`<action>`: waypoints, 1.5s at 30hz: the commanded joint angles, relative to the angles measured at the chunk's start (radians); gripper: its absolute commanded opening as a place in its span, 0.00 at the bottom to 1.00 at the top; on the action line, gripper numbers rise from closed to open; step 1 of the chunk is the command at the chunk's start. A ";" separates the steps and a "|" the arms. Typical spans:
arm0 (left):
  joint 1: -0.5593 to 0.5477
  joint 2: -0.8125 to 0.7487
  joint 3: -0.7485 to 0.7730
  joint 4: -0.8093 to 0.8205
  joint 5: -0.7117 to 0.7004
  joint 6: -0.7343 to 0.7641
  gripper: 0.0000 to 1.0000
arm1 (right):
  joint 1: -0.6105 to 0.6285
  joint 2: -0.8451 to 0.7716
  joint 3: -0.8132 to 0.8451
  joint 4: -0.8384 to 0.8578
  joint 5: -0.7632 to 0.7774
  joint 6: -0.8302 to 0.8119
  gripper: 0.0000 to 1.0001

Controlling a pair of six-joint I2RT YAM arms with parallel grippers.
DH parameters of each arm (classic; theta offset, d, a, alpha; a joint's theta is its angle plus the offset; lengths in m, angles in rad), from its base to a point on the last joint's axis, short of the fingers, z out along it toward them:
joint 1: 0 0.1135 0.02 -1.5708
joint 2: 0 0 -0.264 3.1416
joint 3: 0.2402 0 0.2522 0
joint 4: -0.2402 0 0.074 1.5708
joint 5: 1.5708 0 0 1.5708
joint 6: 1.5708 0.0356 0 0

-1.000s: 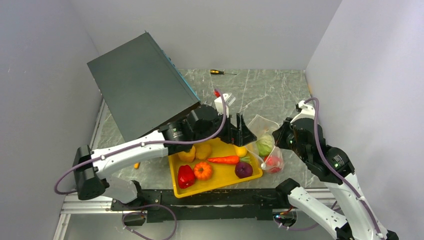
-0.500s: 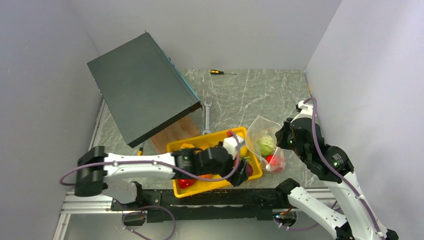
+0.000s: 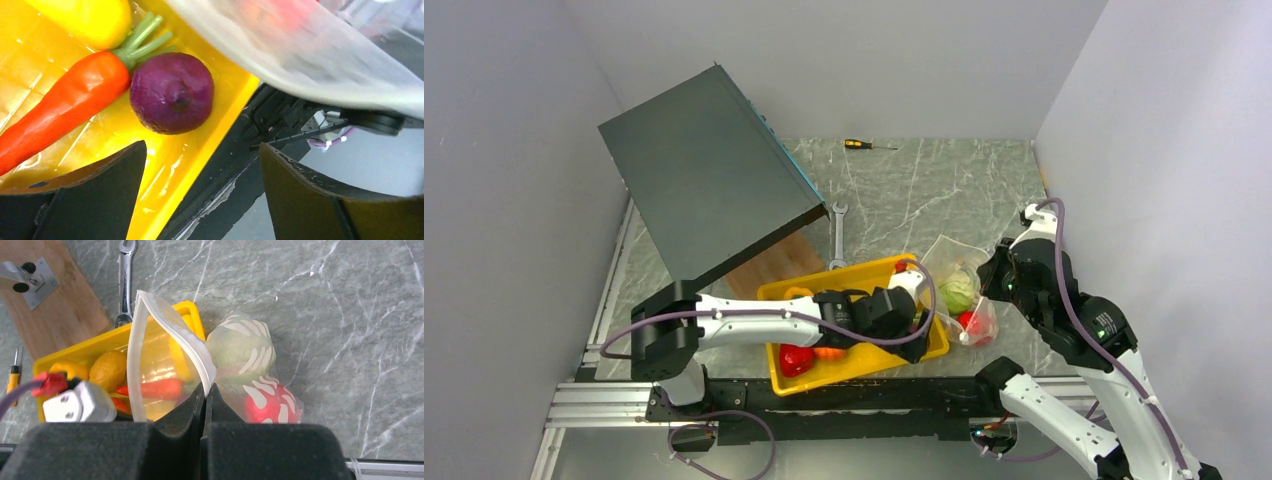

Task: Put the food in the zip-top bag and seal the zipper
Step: Pick up the fake vegetable from the bin.

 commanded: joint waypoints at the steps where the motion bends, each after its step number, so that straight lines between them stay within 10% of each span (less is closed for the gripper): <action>1: 0.079 0.033 -0.027 0.053 0.127 -0.118 0.85 | 0.003 -0.017 0.042 0.015 0.027 -0.016 0.00; 25: 0.161 0.253 0.021 0.157 0.270 -0.154 0.86 | 0.002 -0.028 0.010 0.030 0.030 -0.025 0.00; 45: 0.163 0.068 -0.041 0.110 0.147 -0.064 0.45 | 0.003 -0.025 -0.004 0.042 0.015 -0.026 0.00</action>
